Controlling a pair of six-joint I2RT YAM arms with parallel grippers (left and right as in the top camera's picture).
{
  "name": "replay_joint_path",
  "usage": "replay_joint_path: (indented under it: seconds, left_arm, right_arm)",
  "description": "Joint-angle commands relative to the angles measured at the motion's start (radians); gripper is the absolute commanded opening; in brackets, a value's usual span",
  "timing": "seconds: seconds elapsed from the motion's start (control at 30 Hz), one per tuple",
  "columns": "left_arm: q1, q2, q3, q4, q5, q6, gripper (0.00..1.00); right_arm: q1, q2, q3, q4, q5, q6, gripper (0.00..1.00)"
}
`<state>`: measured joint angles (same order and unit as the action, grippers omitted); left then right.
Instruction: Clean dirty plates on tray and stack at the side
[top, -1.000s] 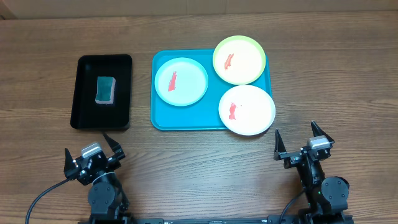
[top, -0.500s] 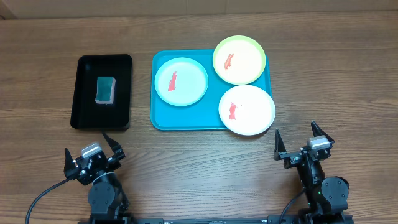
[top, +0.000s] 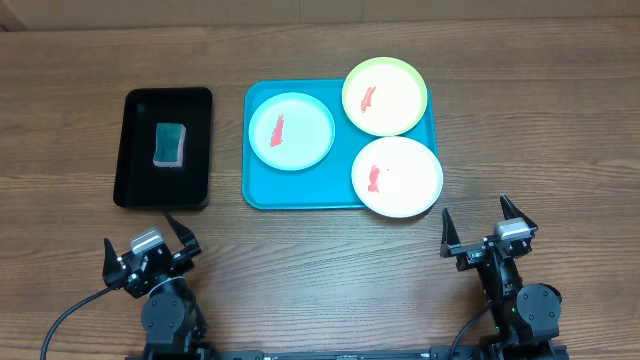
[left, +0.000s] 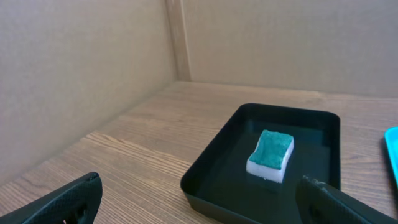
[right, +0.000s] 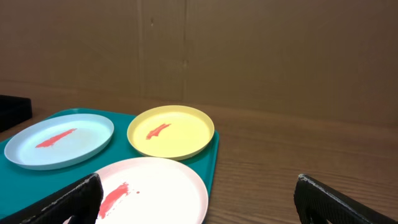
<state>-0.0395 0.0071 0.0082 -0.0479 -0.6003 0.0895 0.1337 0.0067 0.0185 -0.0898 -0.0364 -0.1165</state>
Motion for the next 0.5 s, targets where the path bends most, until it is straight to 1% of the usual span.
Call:
replay_joint_path:
  seconds: [0.0, 0.37, 0.47]
  left_arm:
    - [0.0, 0.002, -0.003, 0.0, -0.032, 0.023, 1.0]
    - [0.0, 0.002, -0.003, 0.0, -0.029, 0.018, 1.0]
    - [0.0, 0.002, -0.003, 0.0, 0.009, 0.0, 1.0]
  right_arm:
    - [0.009, -0.003, -0.01, 0.005, 0.013, 0.001, 1.0]
    - [0.009, -0.003, -0.01, 0.006, 0.005, 0.012, 1.0]
    - [0.009, -0.003, -0.01, 0.009, -0.003, 0.012, 1.0]
